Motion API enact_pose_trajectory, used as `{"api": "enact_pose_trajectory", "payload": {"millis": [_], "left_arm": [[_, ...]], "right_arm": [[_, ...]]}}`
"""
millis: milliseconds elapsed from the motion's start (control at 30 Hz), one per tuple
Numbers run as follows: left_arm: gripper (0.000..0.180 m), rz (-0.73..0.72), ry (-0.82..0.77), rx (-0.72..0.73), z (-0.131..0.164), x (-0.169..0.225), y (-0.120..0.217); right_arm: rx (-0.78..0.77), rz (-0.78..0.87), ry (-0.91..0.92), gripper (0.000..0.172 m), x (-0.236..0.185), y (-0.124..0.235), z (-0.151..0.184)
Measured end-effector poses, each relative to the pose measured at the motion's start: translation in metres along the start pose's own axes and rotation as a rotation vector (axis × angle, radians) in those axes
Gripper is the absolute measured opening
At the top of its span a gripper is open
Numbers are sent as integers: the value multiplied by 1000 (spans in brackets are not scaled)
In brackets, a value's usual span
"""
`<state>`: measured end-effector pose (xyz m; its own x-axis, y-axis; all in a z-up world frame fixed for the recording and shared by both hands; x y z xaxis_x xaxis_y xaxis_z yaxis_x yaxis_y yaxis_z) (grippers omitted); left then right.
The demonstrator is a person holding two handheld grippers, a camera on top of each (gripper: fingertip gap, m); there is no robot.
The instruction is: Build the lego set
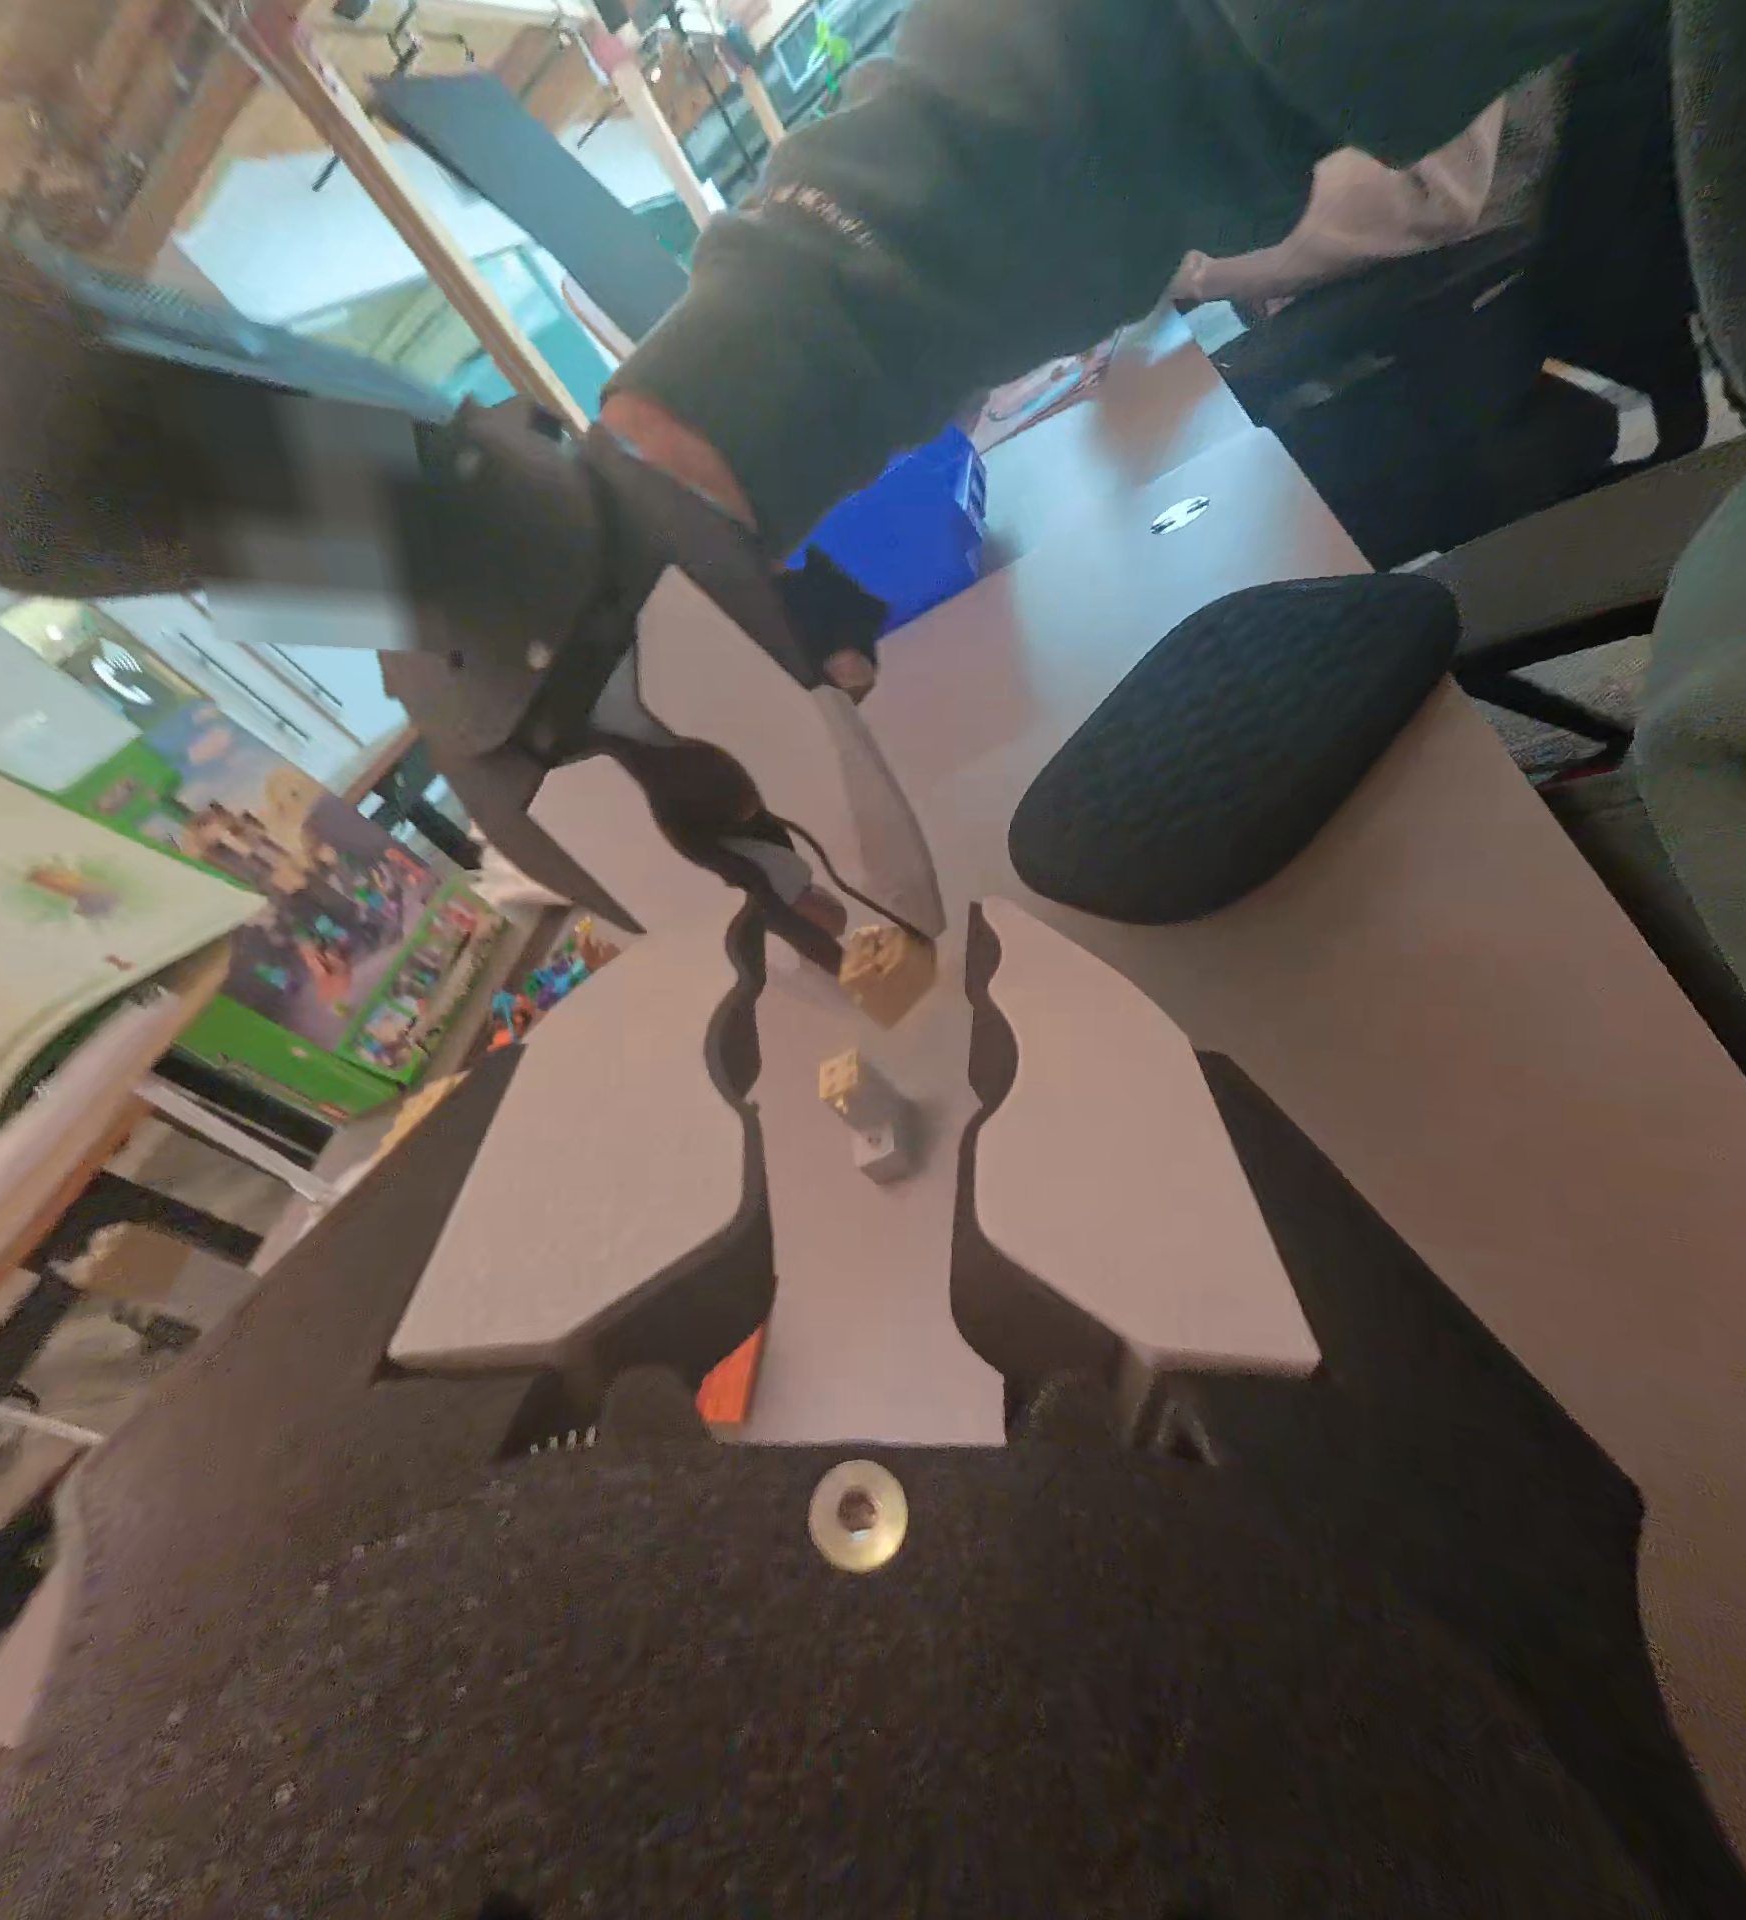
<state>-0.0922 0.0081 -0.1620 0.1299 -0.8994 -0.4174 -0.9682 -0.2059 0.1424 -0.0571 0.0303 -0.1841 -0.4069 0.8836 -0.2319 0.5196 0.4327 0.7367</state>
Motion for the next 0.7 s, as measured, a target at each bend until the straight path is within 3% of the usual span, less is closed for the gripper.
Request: {"api": "enact_pose_trajectory", "payload": {"millis": [200,700], "left_arm": [[38,-5,-122,-35,-2,12,-9],[18,-5,-159,-60,4,16,-8]], "right_arm": [[79,-132,-37,16,-18,6,-15],[109,-228,-88,16,-23,-3,-17]]}}
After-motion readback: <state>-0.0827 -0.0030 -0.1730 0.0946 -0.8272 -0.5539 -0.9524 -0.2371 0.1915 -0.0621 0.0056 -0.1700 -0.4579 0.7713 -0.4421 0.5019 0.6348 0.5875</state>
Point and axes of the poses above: each gripper's, where its closed fingertips meet, y back along the fingers, z out of its underside, x = y × z across the jaws, the point moved 2 cm from there along y, back along the fingers, and after that the axes turned 8 degrees about y, right-handed, at the moved point
